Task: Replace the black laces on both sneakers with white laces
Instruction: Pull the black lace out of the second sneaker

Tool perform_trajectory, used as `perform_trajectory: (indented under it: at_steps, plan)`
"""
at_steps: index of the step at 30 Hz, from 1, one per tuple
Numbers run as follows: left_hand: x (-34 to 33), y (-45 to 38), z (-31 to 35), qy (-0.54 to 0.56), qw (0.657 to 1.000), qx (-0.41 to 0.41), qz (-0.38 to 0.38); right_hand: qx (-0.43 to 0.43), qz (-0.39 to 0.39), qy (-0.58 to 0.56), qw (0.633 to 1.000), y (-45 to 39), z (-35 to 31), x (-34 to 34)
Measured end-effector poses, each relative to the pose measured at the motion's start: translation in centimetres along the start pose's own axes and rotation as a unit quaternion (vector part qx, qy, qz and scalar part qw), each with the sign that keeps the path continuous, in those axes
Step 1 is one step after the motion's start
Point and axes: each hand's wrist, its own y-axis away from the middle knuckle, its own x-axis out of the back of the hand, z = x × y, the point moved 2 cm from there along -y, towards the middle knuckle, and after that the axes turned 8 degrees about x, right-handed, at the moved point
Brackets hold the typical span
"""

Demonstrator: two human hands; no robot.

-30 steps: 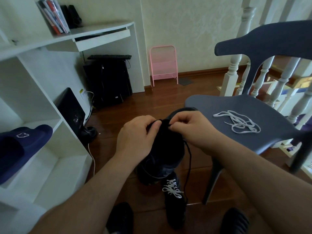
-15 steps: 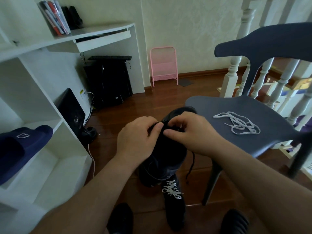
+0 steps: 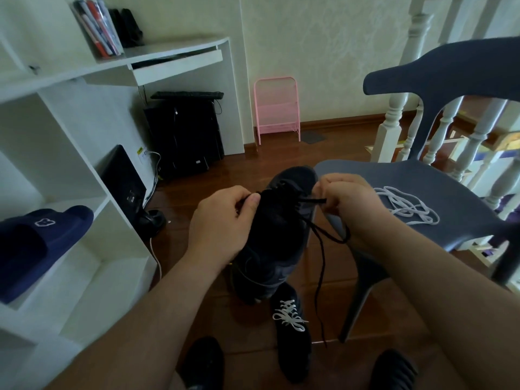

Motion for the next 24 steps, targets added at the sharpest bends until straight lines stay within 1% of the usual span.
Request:
perform_trajectory:
  at_steps: [4,6,7,9,10,11,15,17,19,21,23,24]
  plan:
    - [-0.4,0.5,0.7,-0.023,1.000,-0.011,-0.004,-0.012,-0.100,0.106,0.989,0.5,0.0,-0.1]
    - [-0.5,0.7,1.0,-0.039,0.999,-0.020,-0.005,-0.005,-0.121,0.121,0.985,0.5,0.4,-0.4]
    - [-0.6,0.8,1.2,-0.046,0.999,-0.028,-0.007,0.009,-0.126,0.161,0.979,0.4,0.5,-0.6]
    - [-0.9,1.0,1.6,-0.049,0.998,-0.046,-0.012,0.056,-0.147,0.298,0.941,0.3,0.9,-1.1]
    - [-1.0,1.1,1.7,-0.046,0.997,-0.052,-0.014,0.078,-0.157,0.342,0.923,0.4,1.1,-1.6]
    - [-1.1,1.1,1.7,-0.045,0.997,-0.055,-0.014,0.091,-0.159,0.356,0.916,0.5,1.3,-2.0]
    - [-1.2,0.9,1.6,-0.046,0.997,-0.062,-0.018,0.108,-0.129,0.327,0.930,0.4,1.5,-2.4]
    - [-1.0,0.6,1.3,-0.048,0.998,-0.050,-0.010,0.095,-0.118,0.293,0.944,0.5,0.8,-2.0]
    - [-0.7,0.1,0.6,-0.030,0.999,-0.017,-0.004,0.056,-0.091,0.208,0.972,0.4,0.2,-1.2]
    - [-0.5,-0.3,-0.1,-0.012,1.000,0.008,-0.001,0.023,-0.036,0.108,0.993,0.2,-0.1,-0.1]
    - [-0.3,-0.5,-0.3,-0.011,1.000,0.016,0.000,-0.005,0.015,0.037,0.999,-0.2,-0.1,0.7]
    - [-0.2,-0.5,-0.4,-0.016,1.000,0.016,-0.005,-0.013,0.027,0.031,0.999,-0.3,0.1,0.9]
